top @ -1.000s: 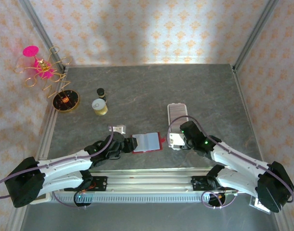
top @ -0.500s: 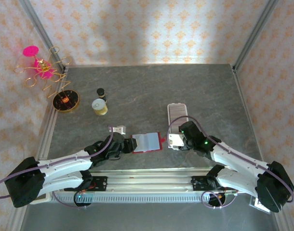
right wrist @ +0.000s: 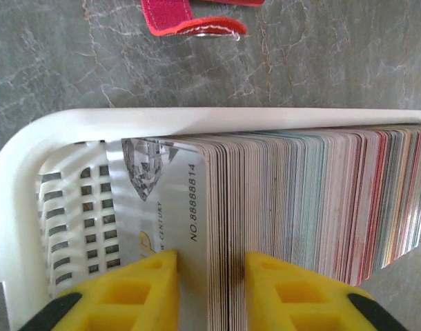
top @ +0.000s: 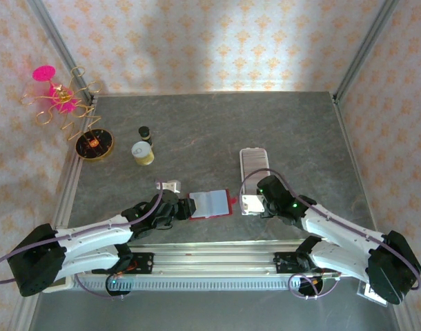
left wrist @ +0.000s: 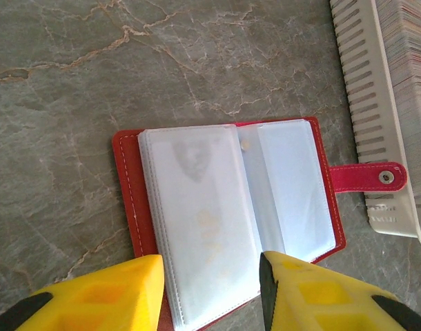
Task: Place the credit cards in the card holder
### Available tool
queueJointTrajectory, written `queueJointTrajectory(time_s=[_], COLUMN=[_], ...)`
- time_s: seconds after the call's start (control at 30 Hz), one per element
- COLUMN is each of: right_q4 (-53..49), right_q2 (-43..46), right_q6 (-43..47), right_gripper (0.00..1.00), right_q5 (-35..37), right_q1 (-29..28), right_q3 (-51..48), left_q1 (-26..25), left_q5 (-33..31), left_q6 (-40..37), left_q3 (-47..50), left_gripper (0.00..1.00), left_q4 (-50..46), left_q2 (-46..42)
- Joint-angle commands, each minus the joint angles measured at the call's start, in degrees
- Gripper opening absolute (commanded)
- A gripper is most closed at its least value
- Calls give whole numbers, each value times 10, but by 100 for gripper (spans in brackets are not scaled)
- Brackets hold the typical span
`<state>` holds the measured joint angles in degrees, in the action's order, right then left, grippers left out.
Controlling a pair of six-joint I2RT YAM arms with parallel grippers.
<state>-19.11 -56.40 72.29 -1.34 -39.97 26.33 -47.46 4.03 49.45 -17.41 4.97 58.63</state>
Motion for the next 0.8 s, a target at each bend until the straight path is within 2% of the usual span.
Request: queueJointTrajectory(time_s=[0.0,0.37,0.47,0.63,0.77], right_q4=[-1,0,-4,-27,-55], right_q2=[14,32,35,36,37], right_q6=[2,-1,-14,-22,-32], right_gripper=[24,9,8,1,0], right_q5=[37,28,26,17,9], right_q1=[3,3,3,3,3], right_q3=[5,7,15,28,46], left_q1=[4,4,4,4,4], left_q5=[-3,-2,-3,0,0], left_q6=[3,5,6,9,7], left_q3=[7,6,6,3,-1], left_gripper=[42,41,41,41,41], left_q4=[9,3,1,8,6], left_q2=[4,1,1,-1,-1])
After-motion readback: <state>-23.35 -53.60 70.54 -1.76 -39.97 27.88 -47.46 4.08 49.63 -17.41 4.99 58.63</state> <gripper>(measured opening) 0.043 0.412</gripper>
